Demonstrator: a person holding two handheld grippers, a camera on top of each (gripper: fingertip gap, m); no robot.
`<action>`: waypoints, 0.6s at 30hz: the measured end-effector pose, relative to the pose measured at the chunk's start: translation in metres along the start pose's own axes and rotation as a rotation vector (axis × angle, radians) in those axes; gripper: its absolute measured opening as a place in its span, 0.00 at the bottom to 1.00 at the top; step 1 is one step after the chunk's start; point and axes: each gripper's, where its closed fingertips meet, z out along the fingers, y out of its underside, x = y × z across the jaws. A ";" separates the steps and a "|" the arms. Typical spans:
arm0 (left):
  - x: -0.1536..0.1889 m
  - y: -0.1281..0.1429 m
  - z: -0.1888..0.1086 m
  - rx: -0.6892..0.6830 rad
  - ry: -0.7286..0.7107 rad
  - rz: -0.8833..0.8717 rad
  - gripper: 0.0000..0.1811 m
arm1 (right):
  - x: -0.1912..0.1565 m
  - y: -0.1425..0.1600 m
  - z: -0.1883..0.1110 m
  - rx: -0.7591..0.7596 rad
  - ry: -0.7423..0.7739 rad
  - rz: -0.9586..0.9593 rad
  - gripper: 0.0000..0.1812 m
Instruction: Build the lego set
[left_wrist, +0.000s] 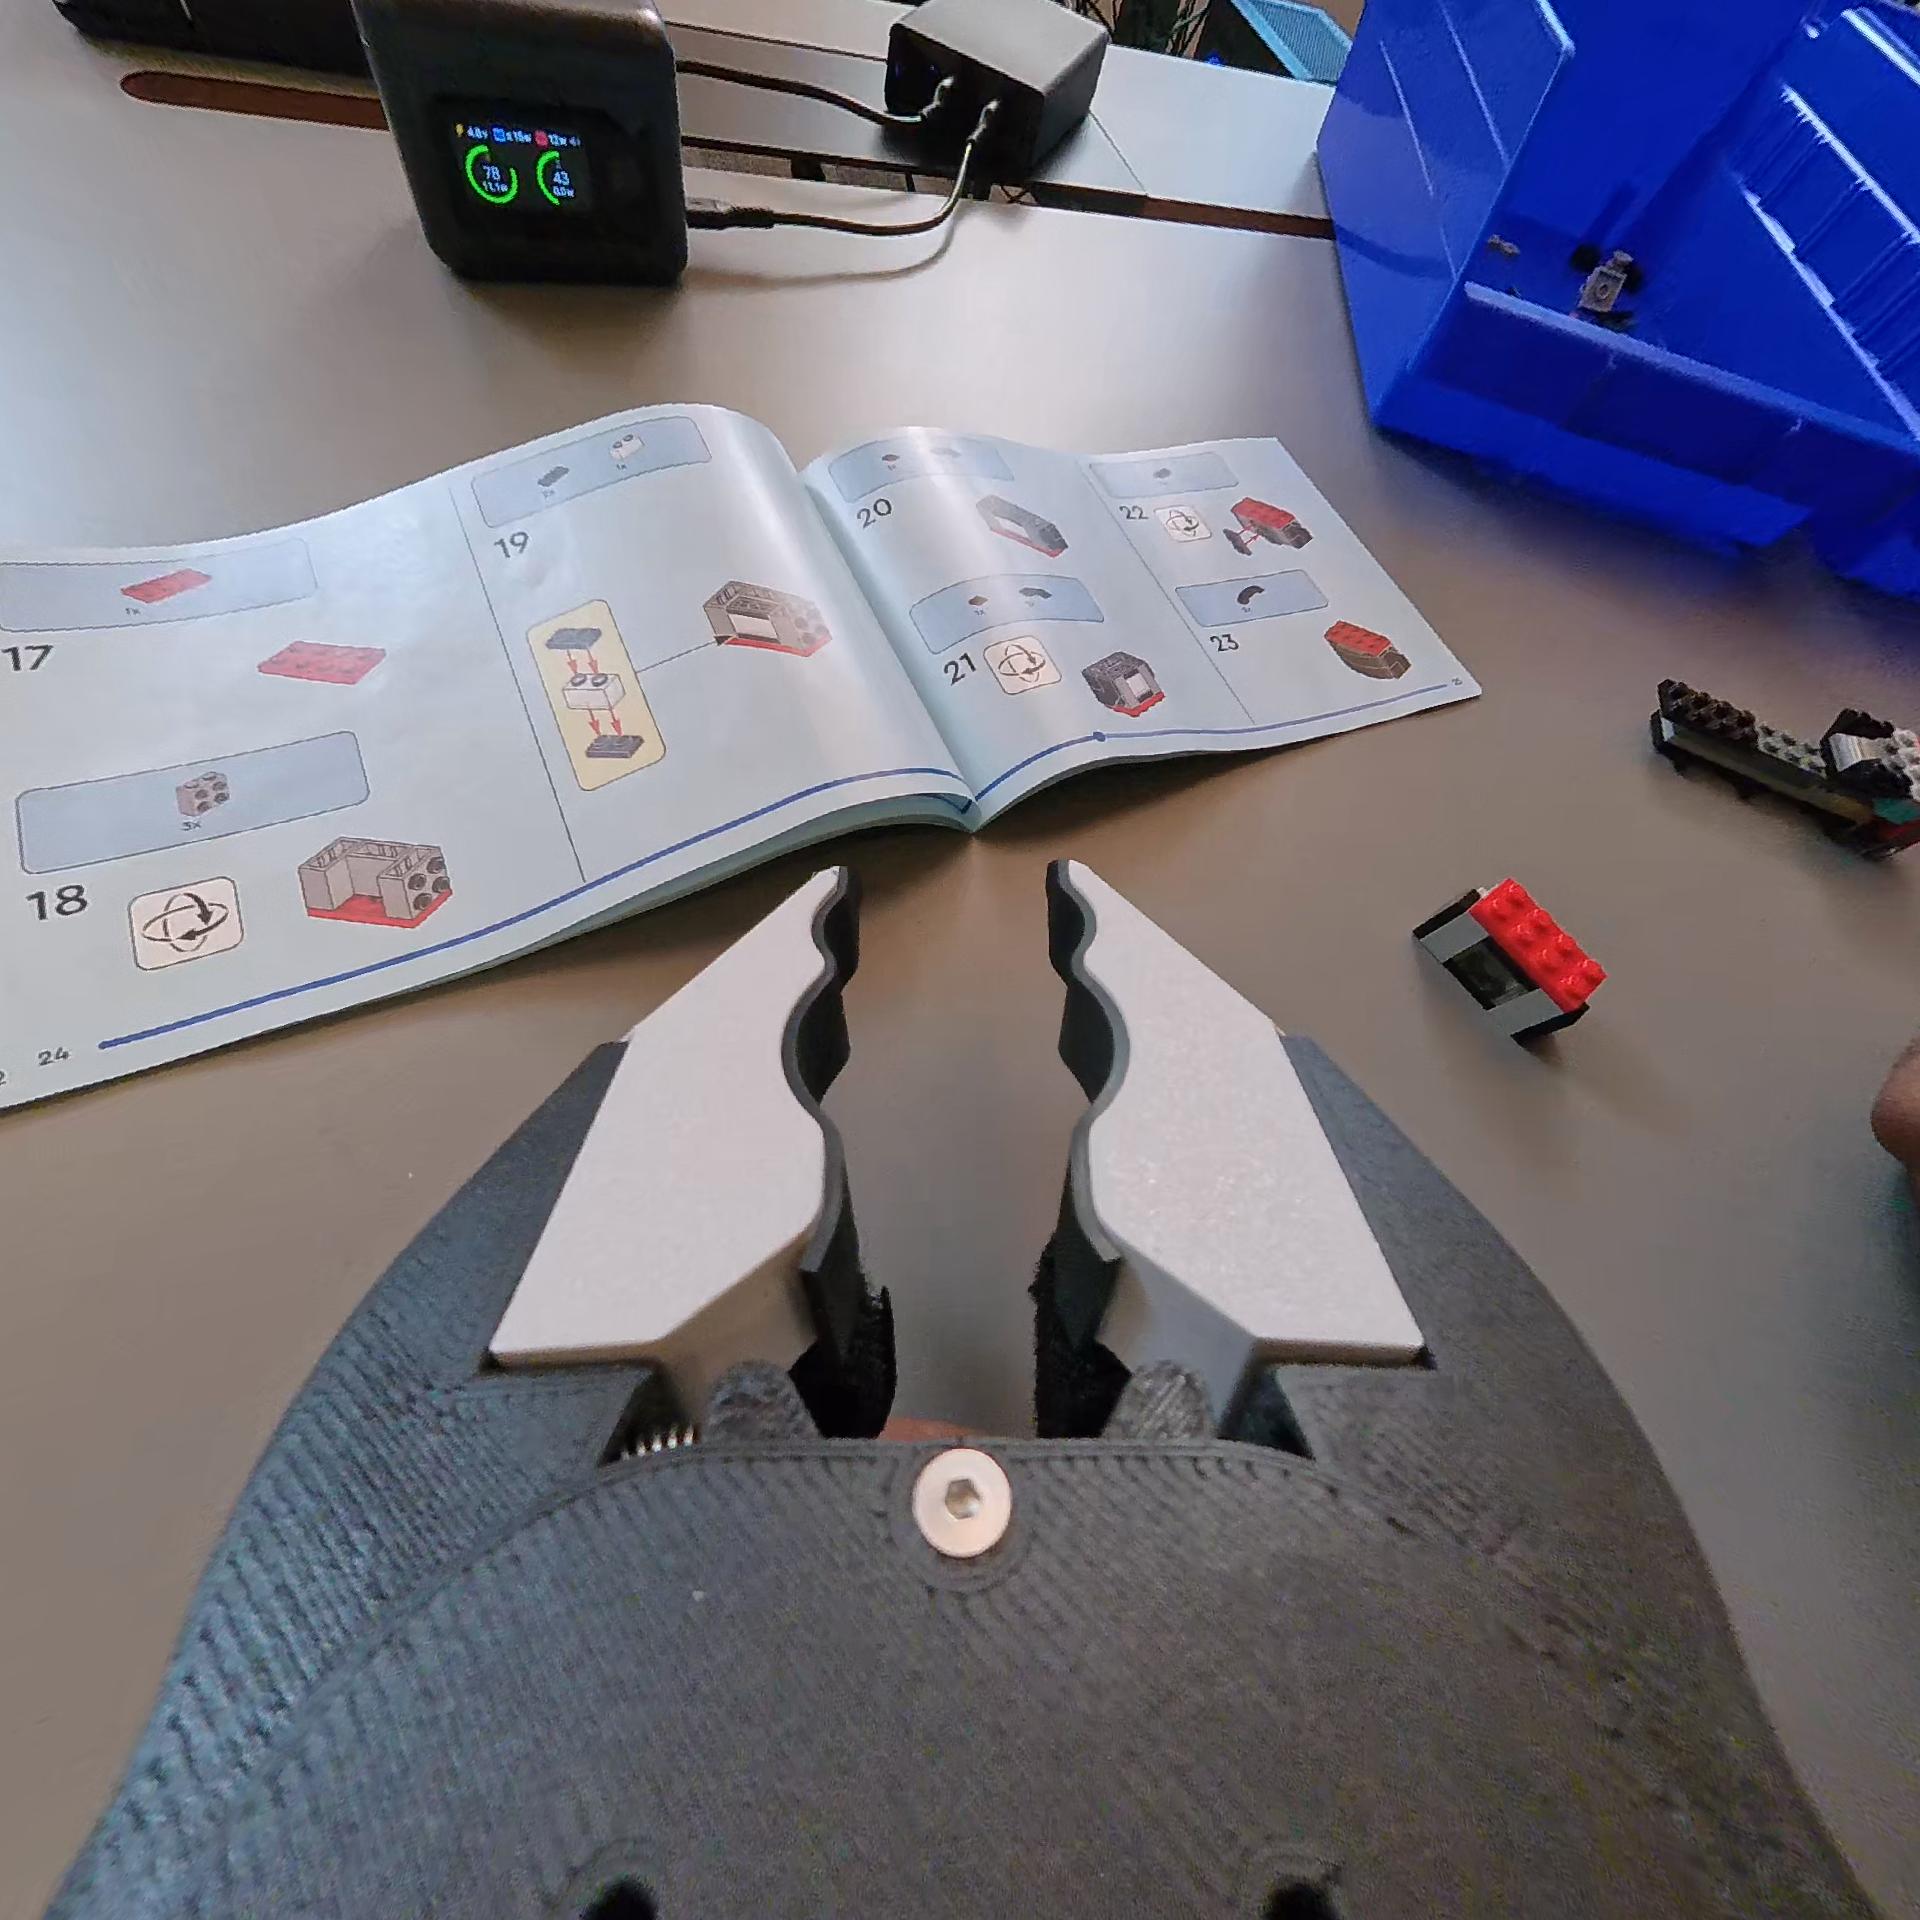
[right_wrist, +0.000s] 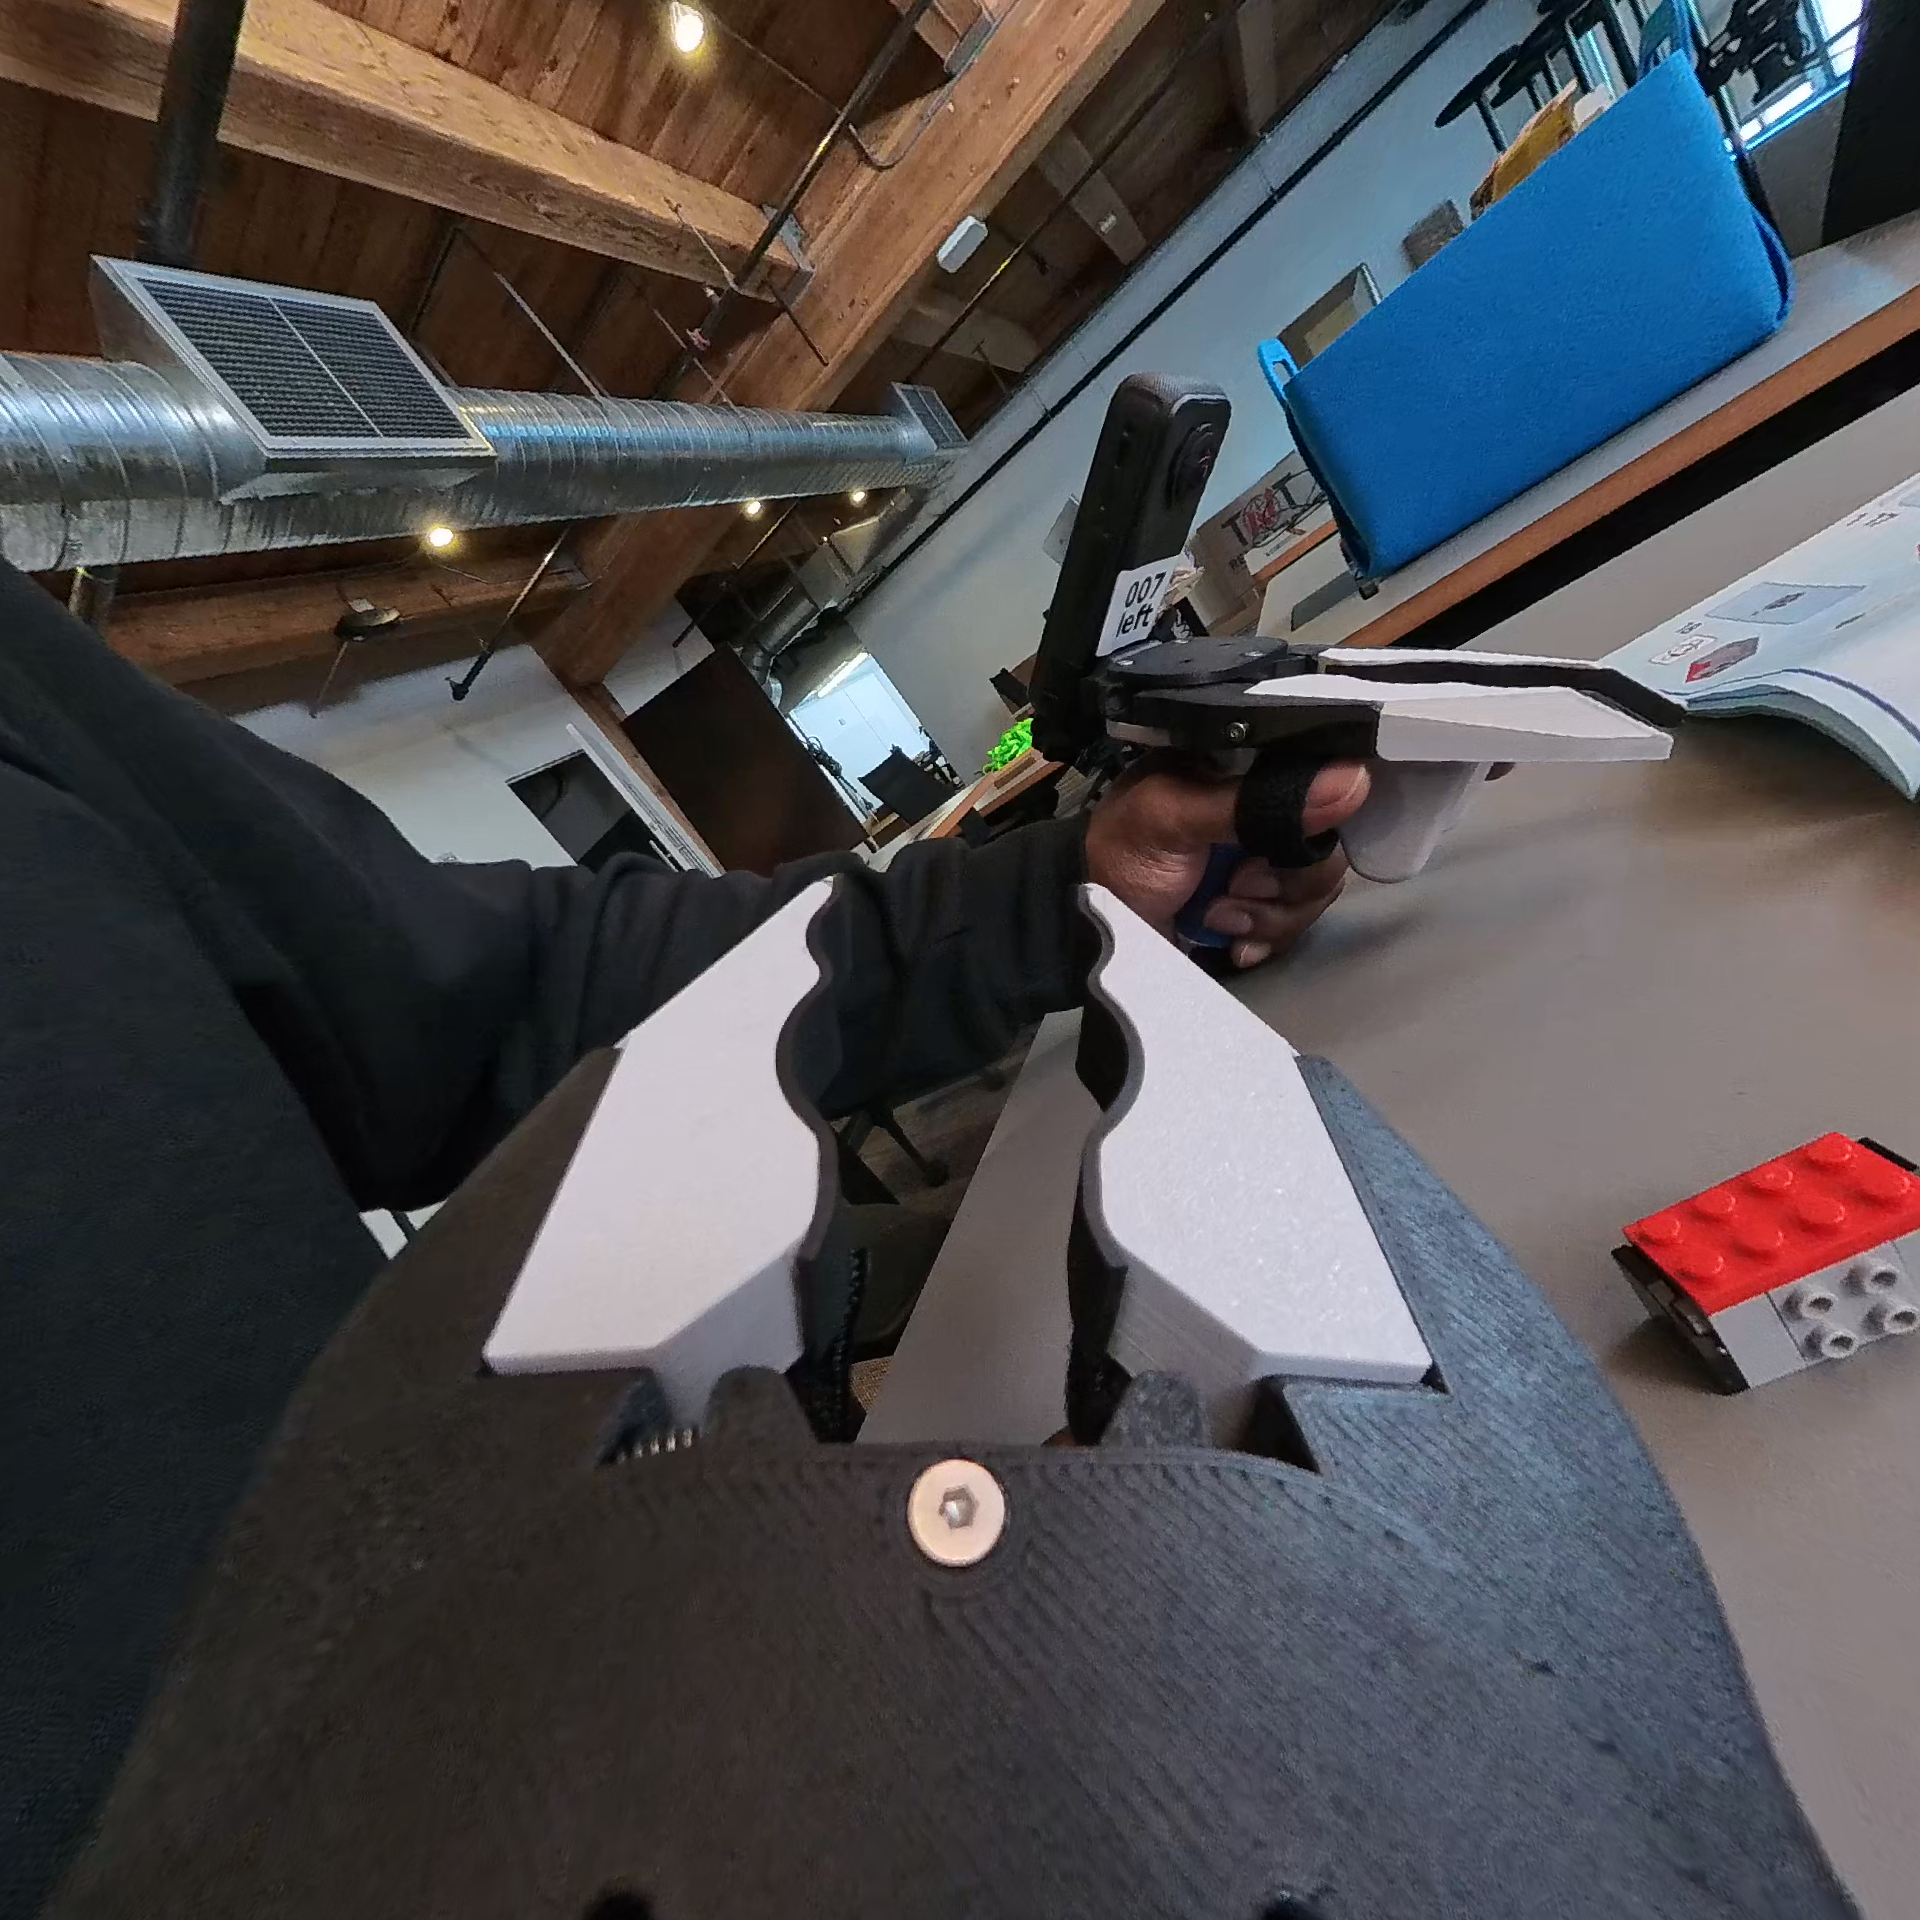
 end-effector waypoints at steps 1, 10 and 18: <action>0.000 0.000 0.000 0.002 0.001 -0.001 0.20 | 0.000 0.000 0.000 -0.001 0.000 0.000 0.23; -0.001 -0.002 -0.002 0.018 0.016 -0.029 0.20 | 0.001 0.001 0.001 -0.006 0.000 0.006 0.23; -0.001 -0.003 -0.003 0.023 0.021 -0.036 0.20 | 0.001 0.001 0.001 -0.010 0.001 0.010 0.23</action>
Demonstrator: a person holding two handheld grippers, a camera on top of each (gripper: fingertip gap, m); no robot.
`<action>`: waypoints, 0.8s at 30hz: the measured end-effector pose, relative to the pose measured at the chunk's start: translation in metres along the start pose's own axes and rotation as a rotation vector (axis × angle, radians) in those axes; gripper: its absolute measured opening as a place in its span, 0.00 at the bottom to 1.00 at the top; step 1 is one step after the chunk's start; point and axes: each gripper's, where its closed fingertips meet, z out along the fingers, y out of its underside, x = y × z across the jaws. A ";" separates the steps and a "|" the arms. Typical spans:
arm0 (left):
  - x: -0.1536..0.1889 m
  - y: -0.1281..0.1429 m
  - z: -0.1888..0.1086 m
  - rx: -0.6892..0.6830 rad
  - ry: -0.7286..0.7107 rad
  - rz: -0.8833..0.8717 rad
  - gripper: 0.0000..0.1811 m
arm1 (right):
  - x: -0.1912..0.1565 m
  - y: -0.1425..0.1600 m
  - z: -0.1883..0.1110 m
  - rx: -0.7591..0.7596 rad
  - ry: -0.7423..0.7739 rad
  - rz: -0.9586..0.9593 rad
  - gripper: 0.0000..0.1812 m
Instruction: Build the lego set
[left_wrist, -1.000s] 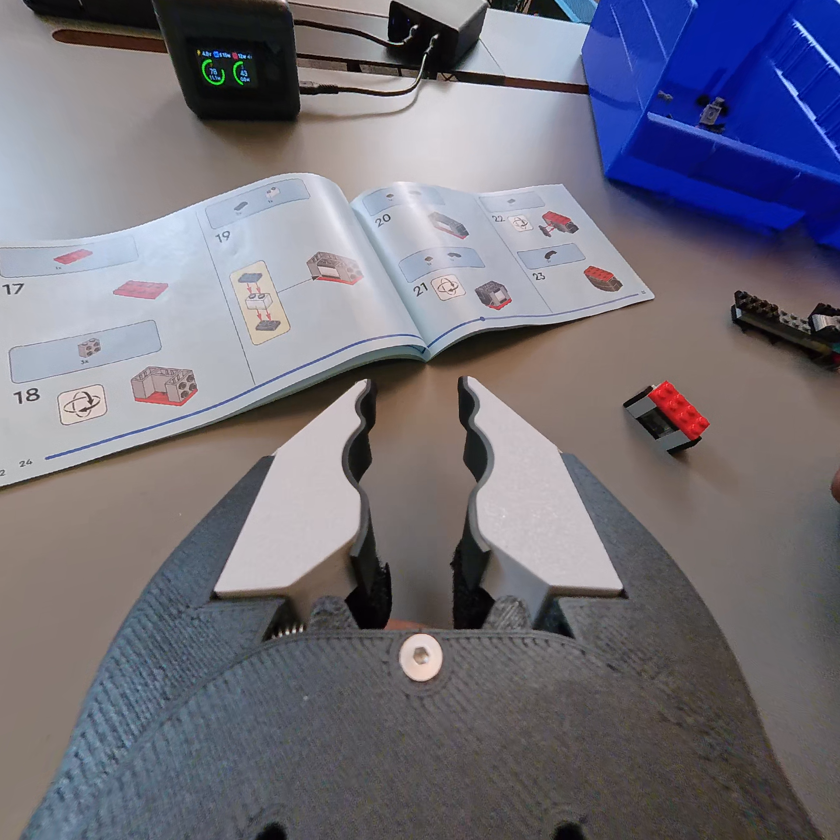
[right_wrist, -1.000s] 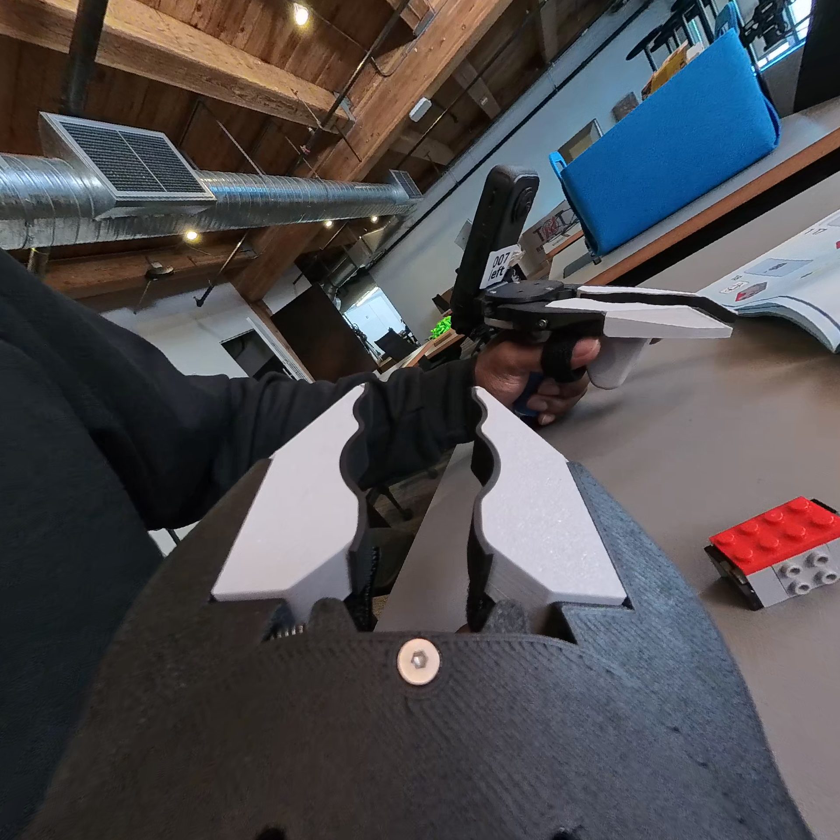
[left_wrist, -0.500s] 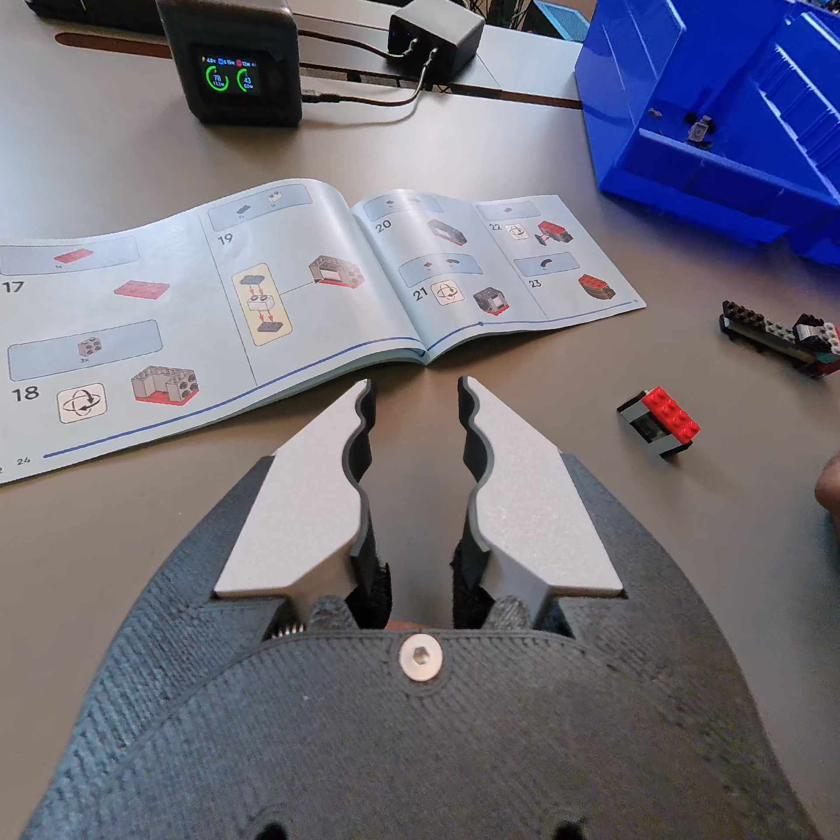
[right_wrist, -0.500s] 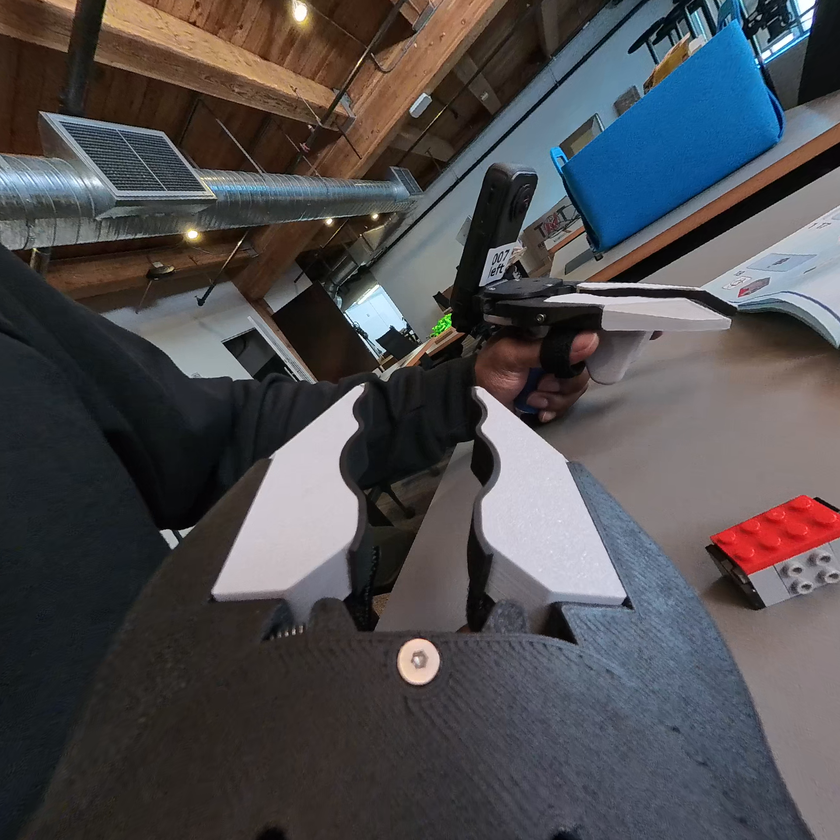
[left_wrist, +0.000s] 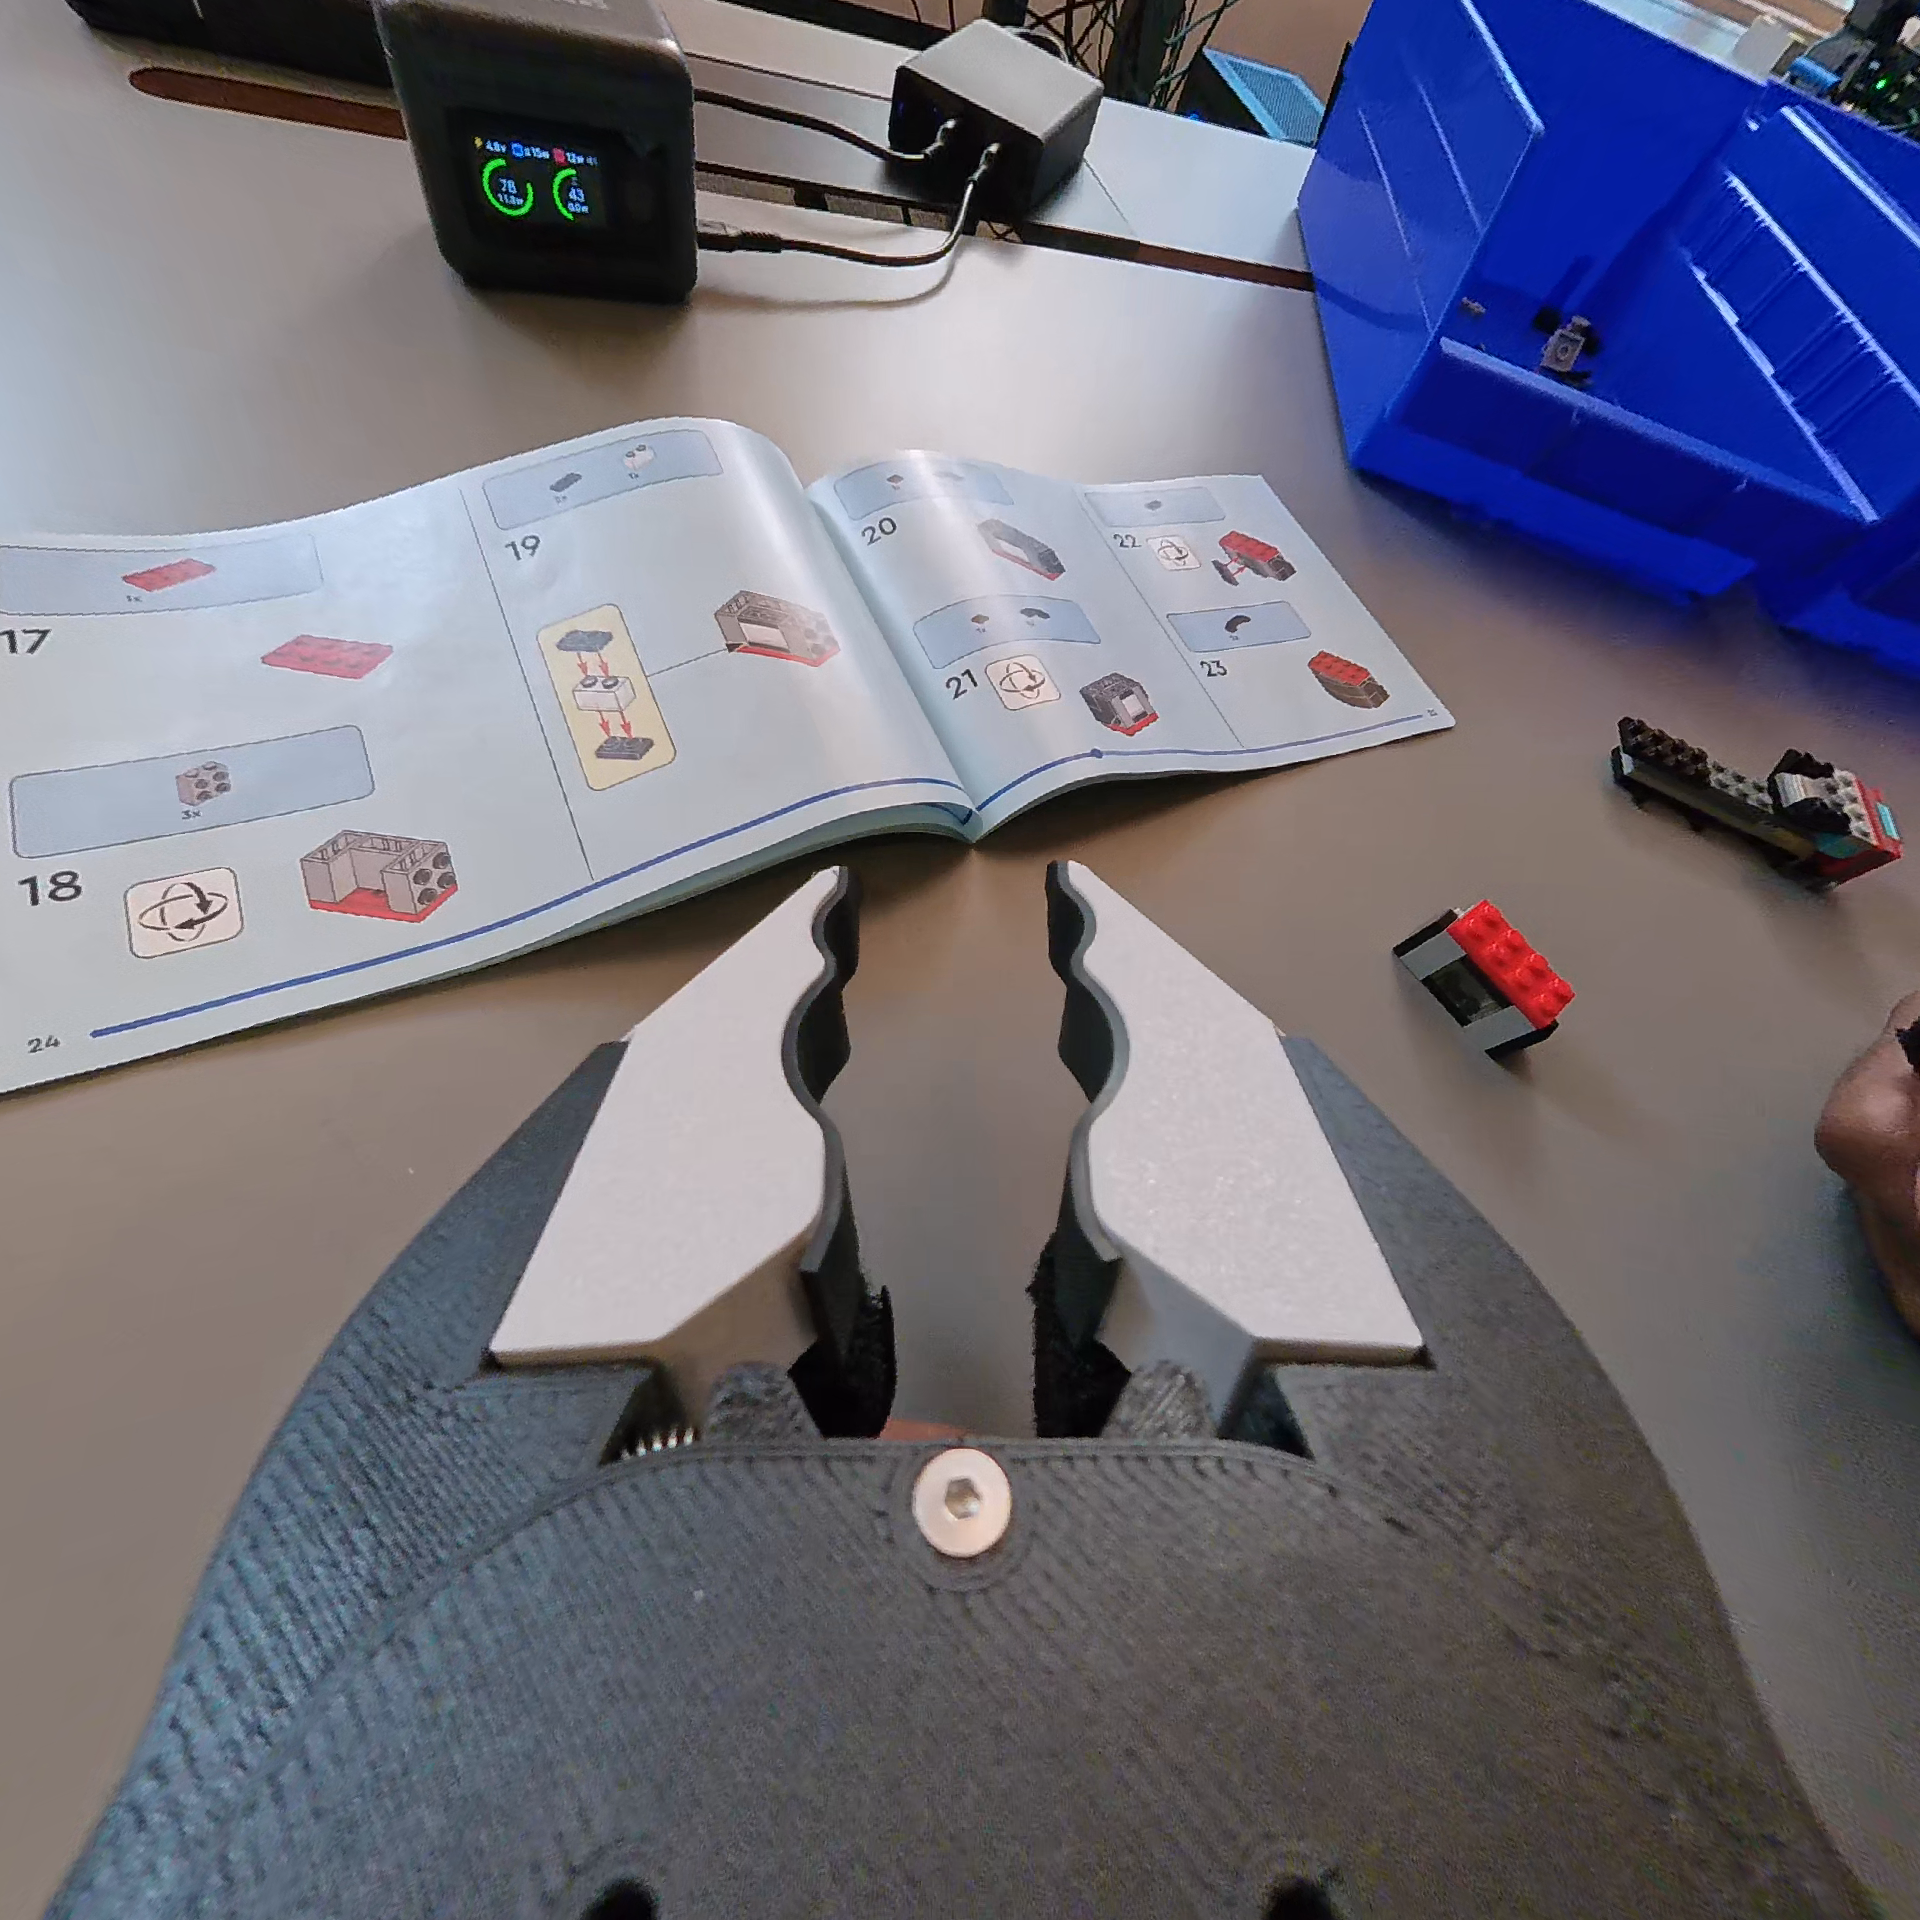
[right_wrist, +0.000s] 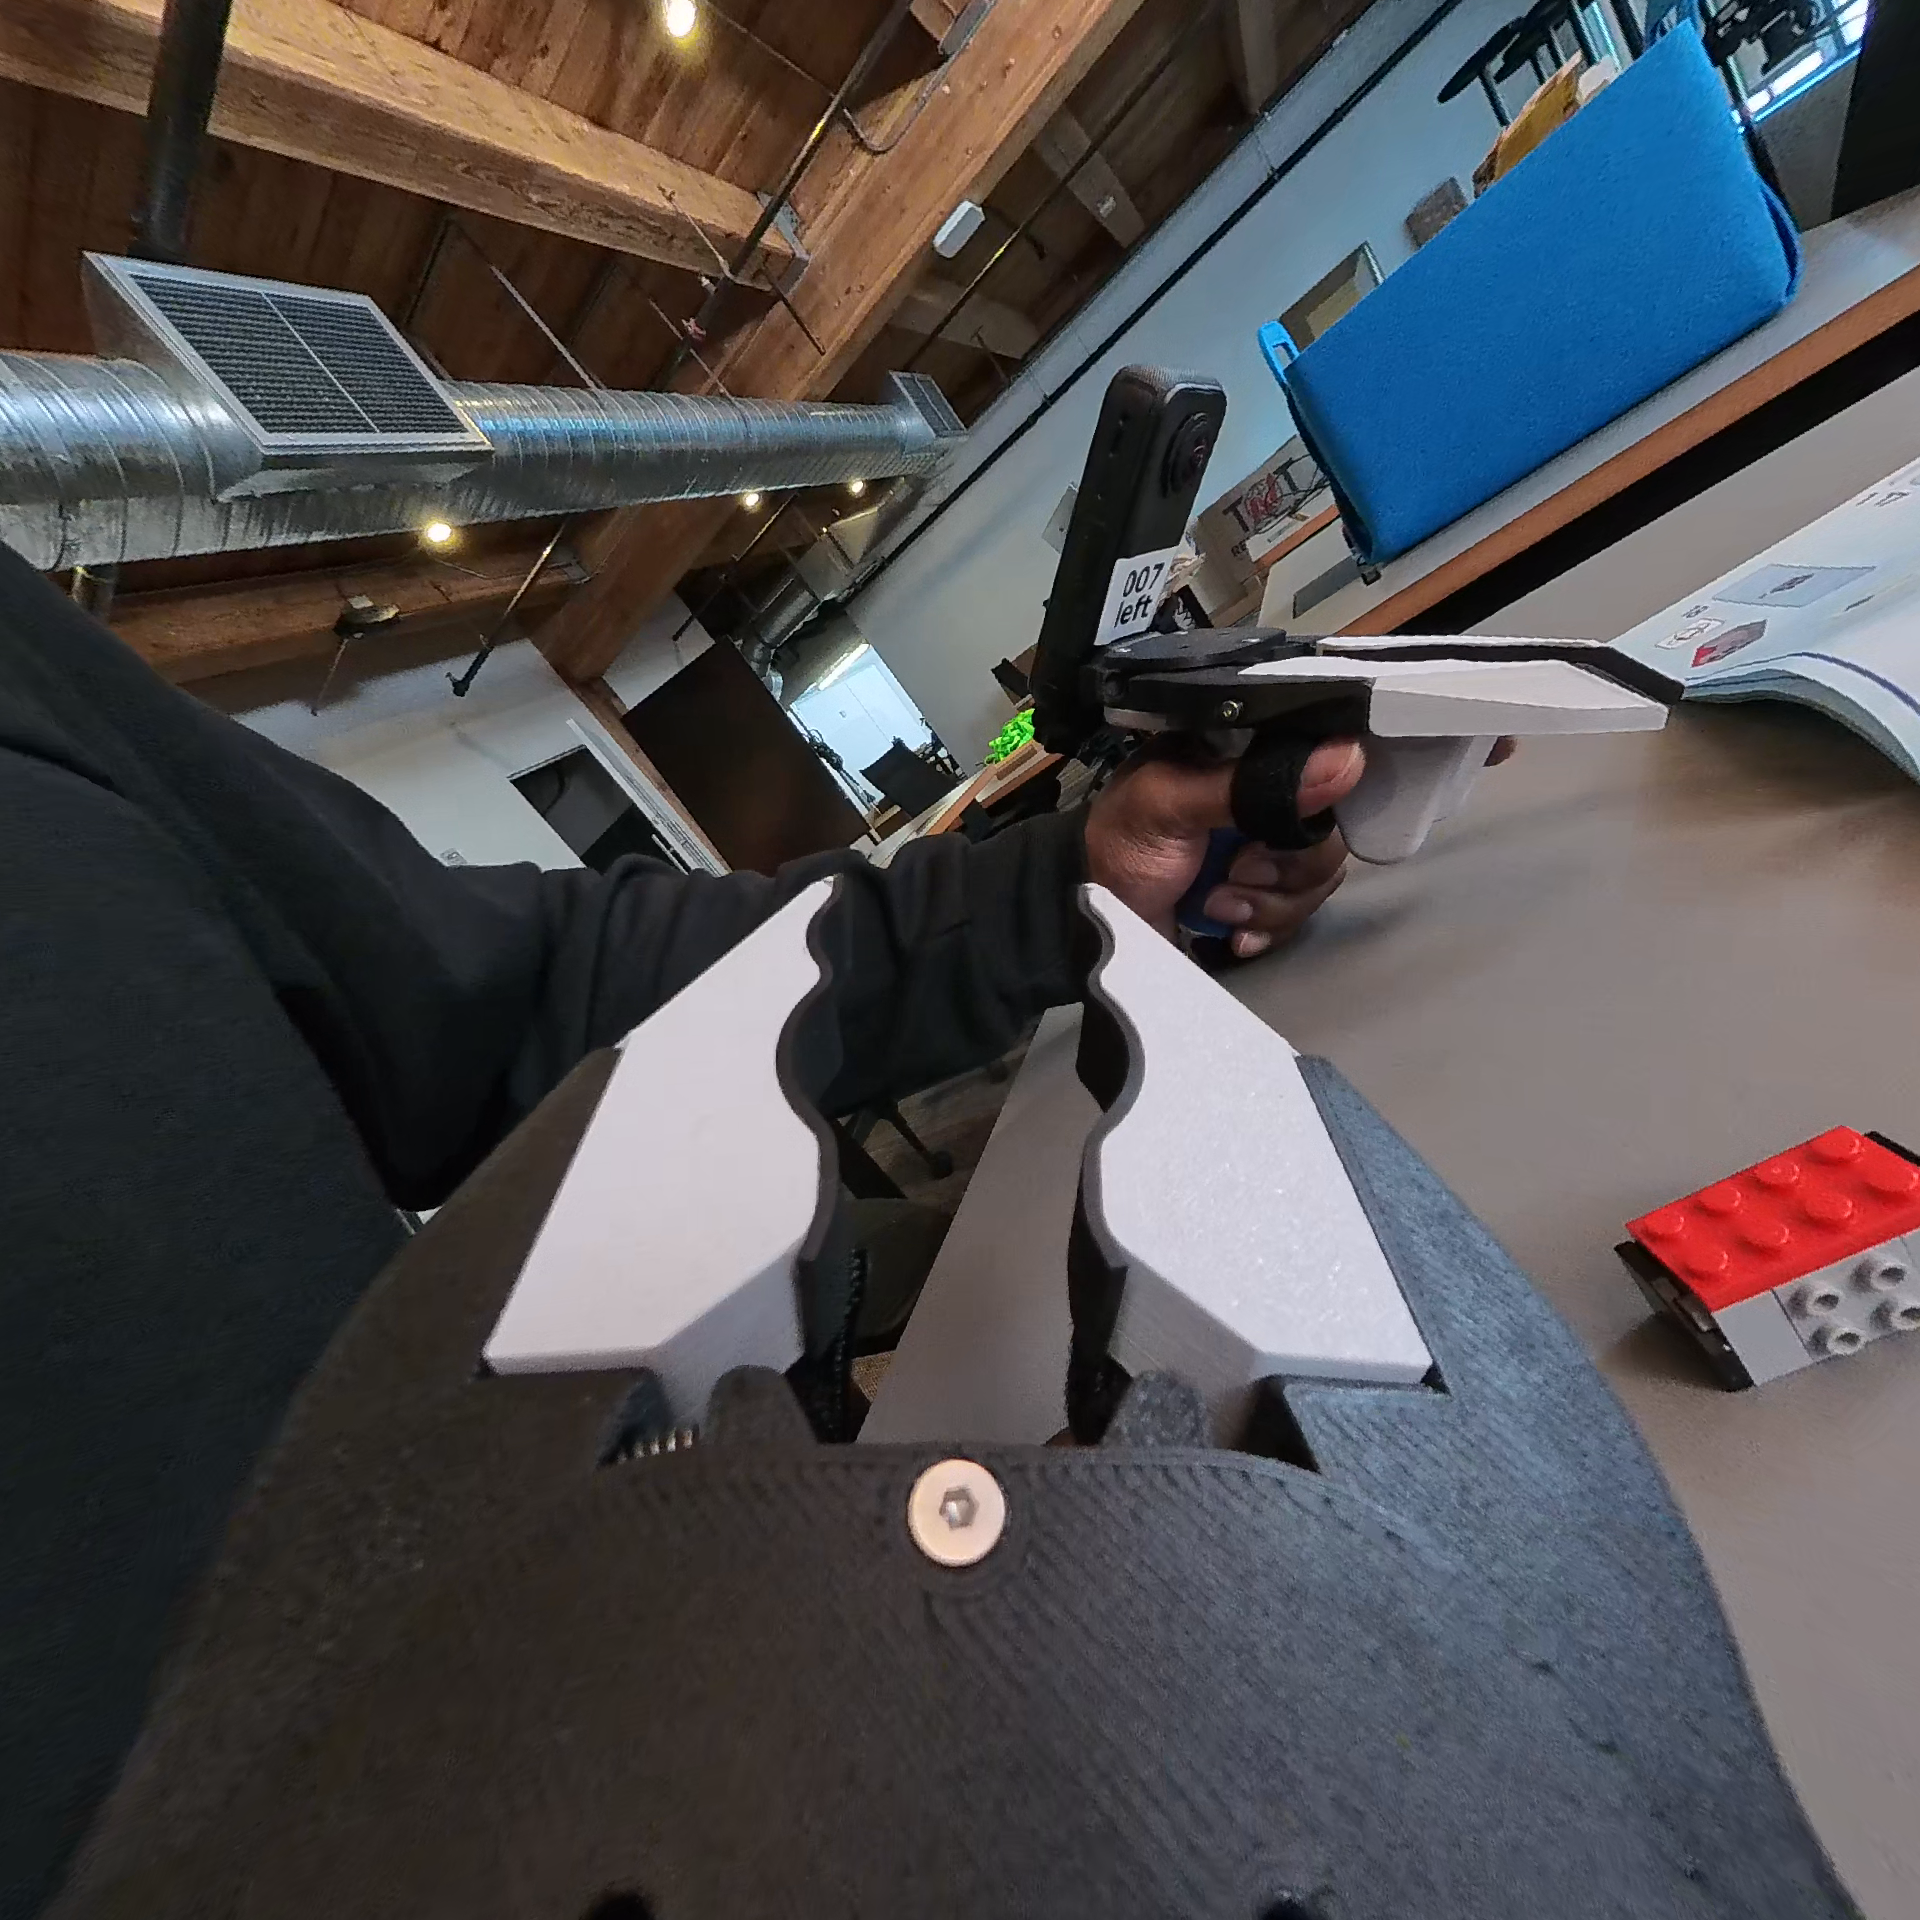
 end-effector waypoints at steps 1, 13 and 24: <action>0.000 0.000 0.000 0.001 0.000 -0.001 0.20 | 0.000 0.000 0.000 -0.001 0.000 0.001 0.23; 0.047 -0.082 0.010 0.176 0.030 0.241 0.23 | 0.000 0.001 0.001 -0.007 -0.003 0.001 0.23; 0.274 -0.171 0.174 -0.226 0.528 0.855 0.23 | -0.001 0.003 0.002 -0.020 -0.006 -0.006 0.23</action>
